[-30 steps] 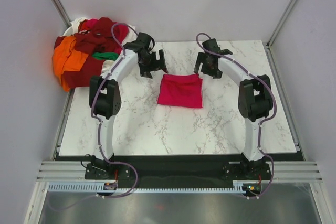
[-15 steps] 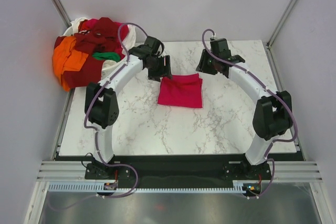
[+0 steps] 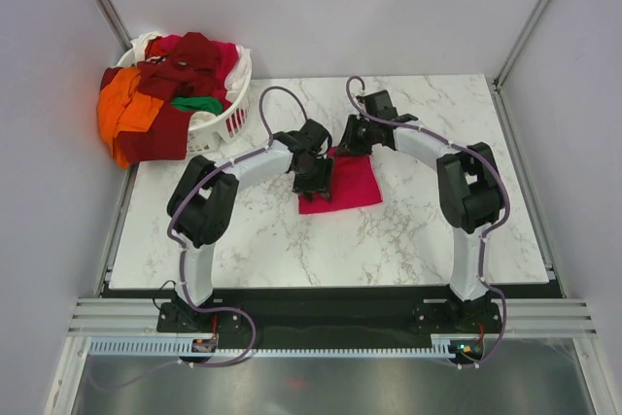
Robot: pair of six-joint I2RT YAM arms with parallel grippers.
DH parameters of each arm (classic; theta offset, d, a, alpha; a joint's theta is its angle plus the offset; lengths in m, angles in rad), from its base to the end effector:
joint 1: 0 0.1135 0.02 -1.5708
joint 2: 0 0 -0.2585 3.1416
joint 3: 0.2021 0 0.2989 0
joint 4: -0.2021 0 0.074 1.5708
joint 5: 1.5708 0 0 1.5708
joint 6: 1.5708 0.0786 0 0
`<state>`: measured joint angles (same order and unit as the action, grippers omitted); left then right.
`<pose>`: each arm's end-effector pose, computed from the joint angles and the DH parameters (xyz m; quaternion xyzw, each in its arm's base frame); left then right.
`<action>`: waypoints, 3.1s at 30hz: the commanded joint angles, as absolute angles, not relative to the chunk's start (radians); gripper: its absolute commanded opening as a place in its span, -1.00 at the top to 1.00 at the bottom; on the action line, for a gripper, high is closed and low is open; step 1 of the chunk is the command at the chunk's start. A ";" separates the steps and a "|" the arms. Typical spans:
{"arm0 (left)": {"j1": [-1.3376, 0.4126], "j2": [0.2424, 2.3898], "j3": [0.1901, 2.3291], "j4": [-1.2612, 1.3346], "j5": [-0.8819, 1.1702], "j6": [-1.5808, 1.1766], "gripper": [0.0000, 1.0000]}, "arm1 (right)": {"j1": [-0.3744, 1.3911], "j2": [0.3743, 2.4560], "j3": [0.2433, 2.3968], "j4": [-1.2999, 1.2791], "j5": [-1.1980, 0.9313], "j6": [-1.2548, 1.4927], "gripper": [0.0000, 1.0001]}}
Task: Fold and stack the t-shirts
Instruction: Fold the tshirt
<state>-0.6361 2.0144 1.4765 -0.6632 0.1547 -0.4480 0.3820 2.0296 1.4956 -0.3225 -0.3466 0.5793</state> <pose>0.3692 -0.2877 0.1071 0.1062 0.9744 -0.1596 0.1178 0.4670 0.2164 0.1361 0.0309 0.9243 0.3025 0.2307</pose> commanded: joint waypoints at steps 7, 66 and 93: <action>-0.673 1.930 1.309 -0.611 0.094 -0.489 -0.25 | 0.339 2.265 1.811 -0.258 -0.316 0.589 0.50; -0.433 1.754 1.511 -0.629 0.123 -0.406 -1.00 | 0.422 1.836 1.474 -0.334 -0.052 0.419 -0.51; -0.433 1.103 0.928 -0.741 0.049 -0.388 -1.00 | 0.420 2.166 1.703 -0.298 -0.155 0.393 0.99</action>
<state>-0.4335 1.1042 0.9230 -0.7414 0.0814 -0.4065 0.4217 2.2070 1.6901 -0.3225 -0.1535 0.3916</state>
